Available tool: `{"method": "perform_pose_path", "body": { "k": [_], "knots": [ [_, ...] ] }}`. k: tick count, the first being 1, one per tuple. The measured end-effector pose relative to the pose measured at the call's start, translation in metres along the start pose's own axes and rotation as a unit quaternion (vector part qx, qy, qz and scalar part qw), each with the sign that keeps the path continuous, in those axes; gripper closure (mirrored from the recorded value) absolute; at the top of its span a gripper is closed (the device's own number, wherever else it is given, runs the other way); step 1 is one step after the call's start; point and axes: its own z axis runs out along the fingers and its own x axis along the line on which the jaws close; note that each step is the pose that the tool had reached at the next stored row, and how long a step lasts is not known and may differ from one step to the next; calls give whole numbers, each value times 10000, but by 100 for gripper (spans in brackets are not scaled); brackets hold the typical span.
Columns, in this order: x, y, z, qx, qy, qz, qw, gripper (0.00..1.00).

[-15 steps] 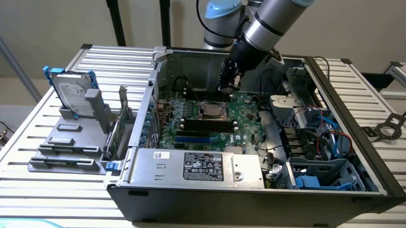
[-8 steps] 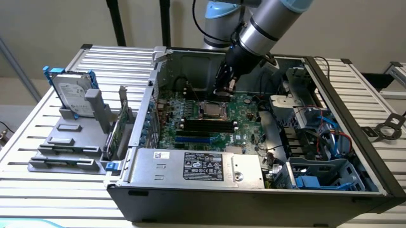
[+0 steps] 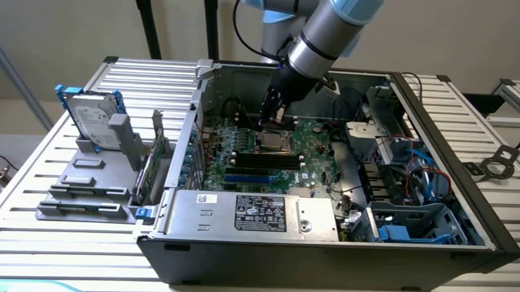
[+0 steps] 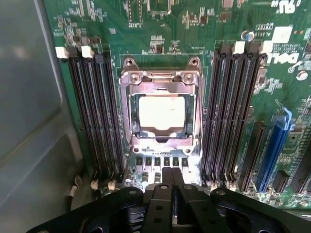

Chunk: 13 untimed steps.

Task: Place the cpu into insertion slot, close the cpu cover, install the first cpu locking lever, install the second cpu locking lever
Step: 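Close the cpu cover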

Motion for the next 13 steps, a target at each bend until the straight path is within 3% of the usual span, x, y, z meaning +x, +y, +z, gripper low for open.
{"method": "perform_pose_path", "body": {
  "k": [4, 7, 9, 13],
  "knots": [
    [-3, 16, 72, -1, 10, -5, 10000, 89],
    [-1, 32, 111, 0, 35, -17, 10000, 89],
    [5, 39, 128, 2, 68, -31, 10000, 89],
    [14, 47, 147, 6, 166, -73, 9998, 89]
  ]
}}
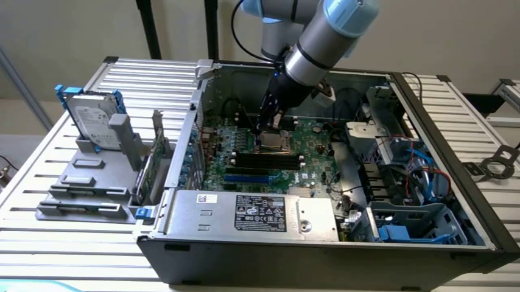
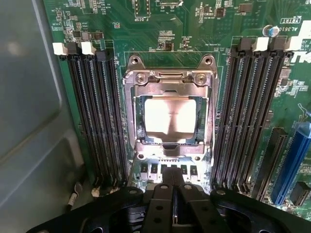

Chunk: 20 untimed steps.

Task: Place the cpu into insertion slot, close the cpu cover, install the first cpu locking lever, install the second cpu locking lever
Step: 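Close the cpu cover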

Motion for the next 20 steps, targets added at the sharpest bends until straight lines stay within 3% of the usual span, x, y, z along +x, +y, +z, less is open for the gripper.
{"method": "perform_pose_path", "body": {
  "k": [3, 20],
  "knots": [
    [-1, 7, 14, 0, 16, -7, 10000, 89],
    [4, 61, 81, -28, 27, -14, 10000, 89]
  ]
}}
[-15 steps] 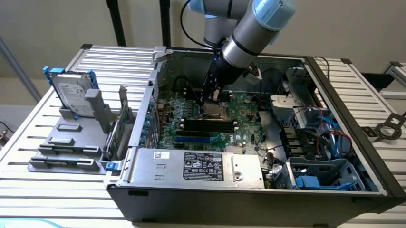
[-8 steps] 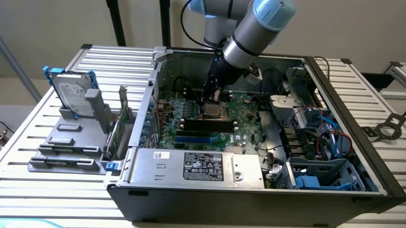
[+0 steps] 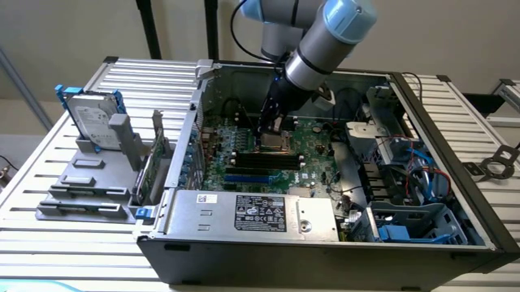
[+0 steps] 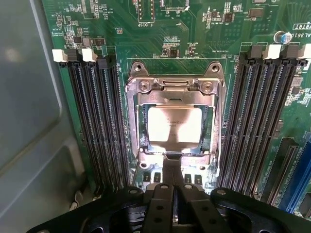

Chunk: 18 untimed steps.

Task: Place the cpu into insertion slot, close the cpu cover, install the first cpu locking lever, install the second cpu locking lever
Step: 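Close the cpu cover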

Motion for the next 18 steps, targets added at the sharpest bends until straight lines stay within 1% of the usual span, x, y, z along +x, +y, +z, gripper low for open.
{"method": "perform_pose_path", "body": {
  "k": [4, 13, 16, 18],
  "knots": [
    [-2, 13, 30, -10, 2, -2, 10000, 89],
    [-9, 40, 95, -21, 1, -2, 10000, 89],
    [-7, 38, 88, -23, 4, -3, 10000, 89],
    [-2, 10, 26, -20, 4, -2, 10000, 89]
  ]
}}
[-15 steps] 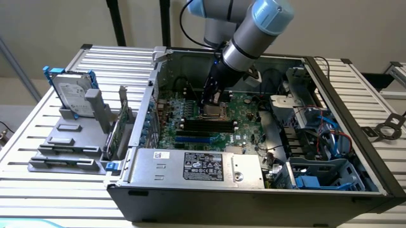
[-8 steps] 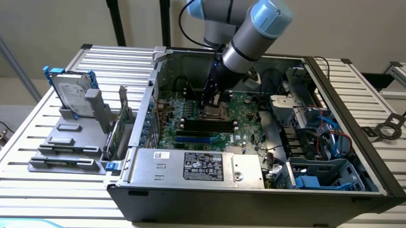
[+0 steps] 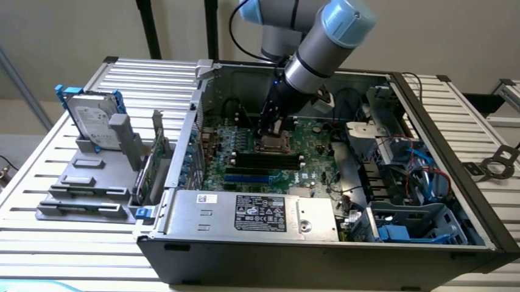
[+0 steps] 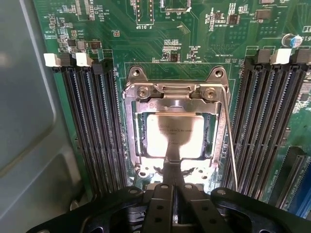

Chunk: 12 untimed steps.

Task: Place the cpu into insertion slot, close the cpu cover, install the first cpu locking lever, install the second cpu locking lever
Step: 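Close the cpu cover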

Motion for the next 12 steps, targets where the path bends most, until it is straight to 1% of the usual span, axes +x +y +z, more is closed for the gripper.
{"method": "perform_pose_path", "body": {
  "k": [2, 4, 10, 12],
  "knots": [
    [1, -36, -64, 1, -1, 0, 10000, 89],
    [-3, -86, -99, 0, -1, 0, 10000, 89],
    [-51, -264, -126, 0, -1, 0, 10000, 89],
    [-60, -287, -120, 0, 0, 0, 10000, 89]
  ]
}}
